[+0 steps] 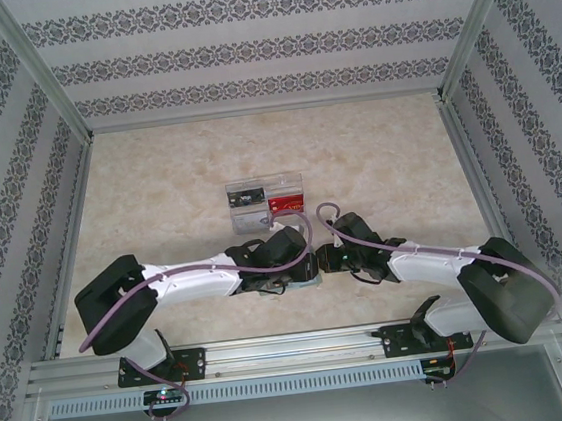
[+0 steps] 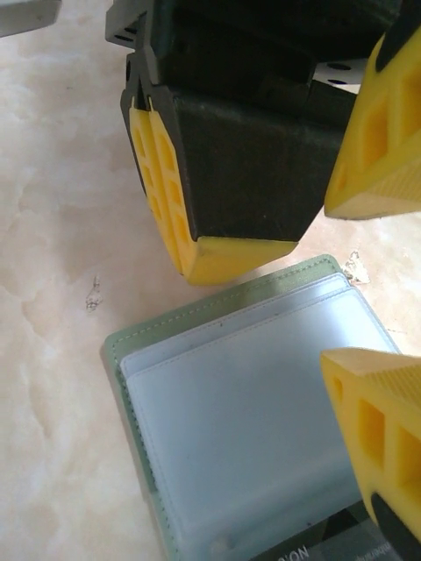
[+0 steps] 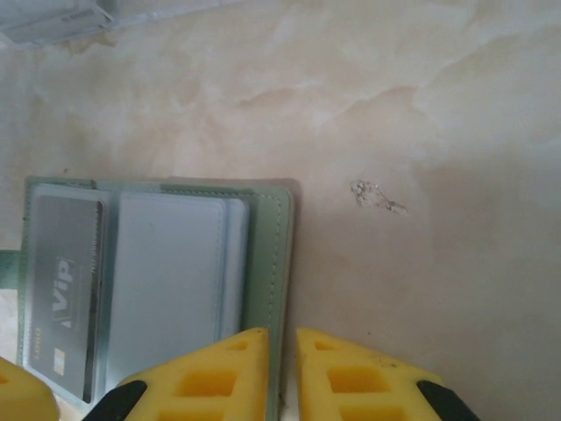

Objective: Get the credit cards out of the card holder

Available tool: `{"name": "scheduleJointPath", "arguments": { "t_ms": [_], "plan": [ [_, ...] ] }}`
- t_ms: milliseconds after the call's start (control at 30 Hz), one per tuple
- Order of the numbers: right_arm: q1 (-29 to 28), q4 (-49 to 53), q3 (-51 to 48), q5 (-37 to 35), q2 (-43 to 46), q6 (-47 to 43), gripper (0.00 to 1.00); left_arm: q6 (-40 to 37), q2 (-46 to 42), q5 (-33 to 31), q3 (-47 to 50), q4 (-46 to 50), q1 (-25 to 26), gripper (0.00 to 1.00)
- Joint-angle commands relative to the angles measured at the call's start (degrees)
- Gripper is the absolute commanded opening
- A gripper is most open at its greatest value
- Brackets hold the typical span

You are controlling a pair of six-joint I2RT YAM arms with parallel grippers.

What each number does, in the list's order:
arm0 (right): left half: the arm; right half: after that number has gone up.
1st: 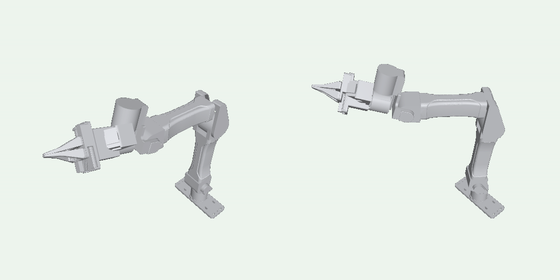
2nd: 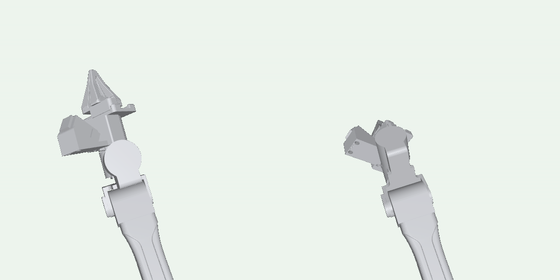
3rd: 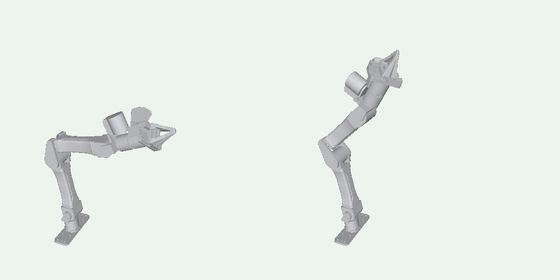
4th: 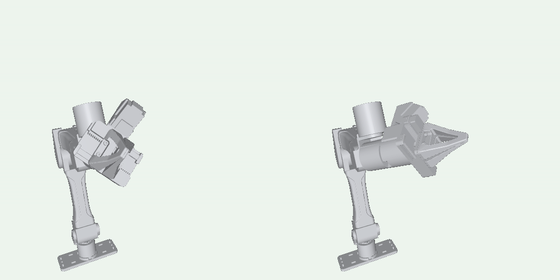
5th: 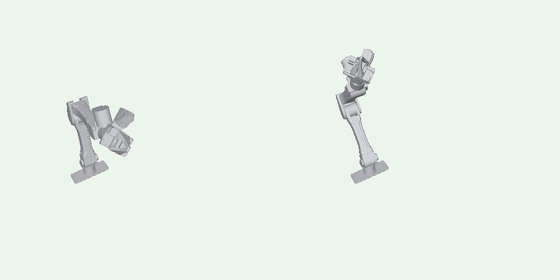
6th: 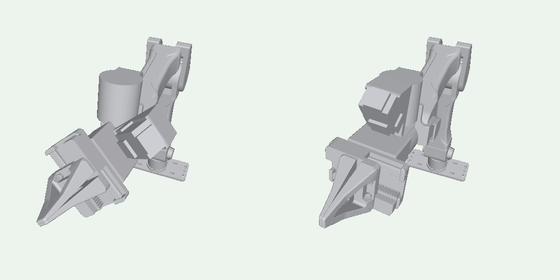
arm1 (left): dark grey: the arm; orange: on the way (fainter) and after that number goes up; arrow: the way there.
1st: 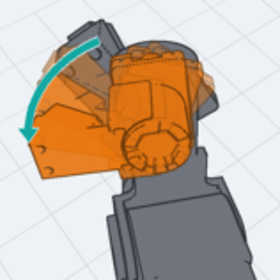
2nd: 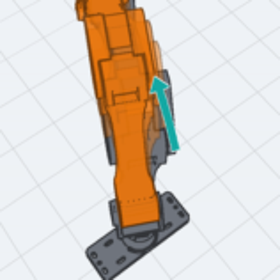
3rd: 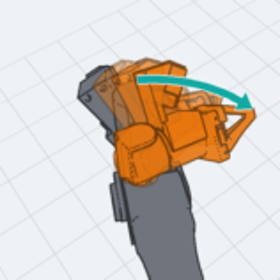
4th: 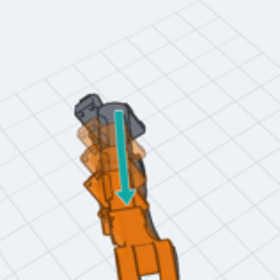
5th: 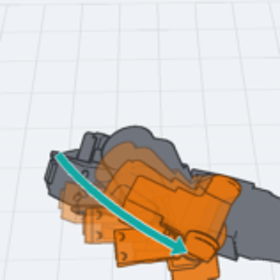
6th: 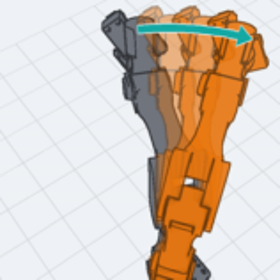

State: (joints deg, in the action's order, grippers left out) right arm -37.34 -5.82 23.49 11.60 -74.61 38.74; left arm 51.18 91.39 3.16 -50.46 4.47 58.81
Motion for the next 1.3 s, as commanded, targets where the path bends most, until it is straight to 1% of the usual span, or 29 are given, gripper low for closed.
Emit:
{"name": "scheduleJointPath", "arguments": {
  "t_ms": [0, 133, 300, 433, 533, 700, 833, 1267],
  "plan": [
    [0.00, 0.09, -0.72, -1.31, 2.24, -1.45, 0.18, -1.12, -4.32, -3.69, 1.78, 3.87, -0.23, 0.38],
    [-0.78, 0.26, -0.29, -0.65, 3.57, -1.41, 0.18, -0.38, -8.72, -4.32, 6.91, 4.52, -2.90, 0.30],
    [-4.71, 2.16, 2.98, -0.96, 4.24, -0.26, 0.18, -0.07, -13.38, -4.26, 12.68, 3.65, -6.18, 0.17],
    [-7.57, 3.01, 6.74, -0.15, 1.64, 1.38, 0.18, 0.30, -14.71, -3.04, 16.09, 1.11, -8.02, 0.08],
    [-9.16, 3.01, 9.16, 0.77, -1.47, 2.69, 0.19, 0.50, -14.61, -2.15, 17.63, -0.82, -8.66, 0.04],
    [-11.29, 2.85, 12.82, 2.73, -7.43, 4.35, 0.20, 0.33, -13.62, -1.19, 18.82, -3.16, -9.15, 0.04],
    [-12.29, 3.13, 14.91, 3.10, -10.56, 5.14, 0.21, 0.50, -12.83, -0.44, 19.63, -4.70, -9.15, 0.05],
    [-12.40, 5.34, 16.15, 2.29, -14.84, 6.20, 0.21, 1.11, -11.15, -0.31, 20.99, -5.80, -9.15, 0.05]
  ]
}}
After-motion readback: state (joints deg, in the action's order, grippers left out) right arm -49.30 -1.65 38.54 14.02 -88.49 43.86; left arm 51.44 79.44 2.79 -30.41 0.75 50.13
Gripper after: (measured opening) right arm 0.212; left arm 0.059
